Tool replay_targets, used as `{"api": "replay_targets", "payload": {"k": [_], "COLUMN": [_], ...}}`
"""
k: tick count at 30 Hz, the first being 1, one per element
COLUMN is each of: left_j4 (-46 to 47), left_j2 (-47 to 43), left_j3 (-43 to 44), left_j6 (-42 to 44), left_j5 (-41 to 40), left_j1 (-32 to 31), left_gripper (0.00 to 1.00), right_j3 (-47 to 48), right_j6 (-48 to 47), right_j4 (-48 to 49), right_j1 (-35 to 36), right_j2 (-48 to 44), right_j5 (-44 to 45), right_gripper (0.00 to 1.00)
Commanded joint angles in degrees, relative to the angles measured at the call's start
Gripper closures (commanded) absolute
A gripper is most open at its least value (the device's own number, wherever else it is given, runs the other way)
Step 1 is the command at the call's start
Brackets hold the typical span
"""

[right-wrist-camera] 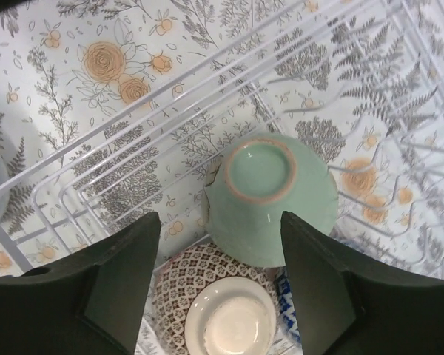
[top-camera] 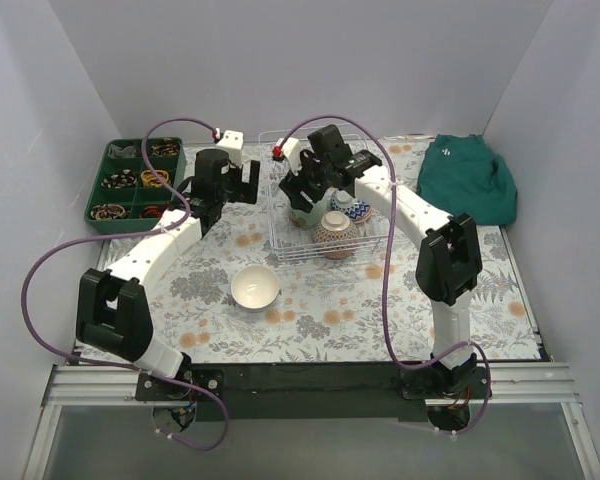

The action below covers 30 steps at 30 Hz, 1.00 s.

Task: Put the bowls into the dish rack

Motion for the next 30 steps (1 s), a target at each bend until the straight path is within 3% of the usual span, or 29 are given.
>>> {"api": "replay_targets", "payload": {"k": [1, 9, 20, 30], "left_j4": [0.9, 0.1, 0.2, 0.1], "left_j2": [-5.9, -7.6, -6.0, -5.6], "left_j3": [-2.2, -3.6, -2.4, -2.5], "left_j6": [-0.8, 0.1, 0.8, 1.0], "left_j5": [-7.3, -7.7, -6.6, -6.5], "left_j1": [0.2, 0.2, 0.2, 0.2], "left_gripper": [0.03, 0.02, 0.02, 0.02], "right_j3": [-0.9, 9.6, 8.3, 9.9], "right_j6": [-11.6, -12.8, -14.0, -13.8], "right_j4": [3.2, -2.0, -3.7, -3.3], "right_j1": [-0.5, -0.5, -0.4, 0.4], "right_j2": [-2.0, 5.6, 7.6, 10.6], "right_j5": [-1.2, 1.3, -2.2, 0.6], "right_gripper": [0.24, 0.19, 0.19, 0.19]}}
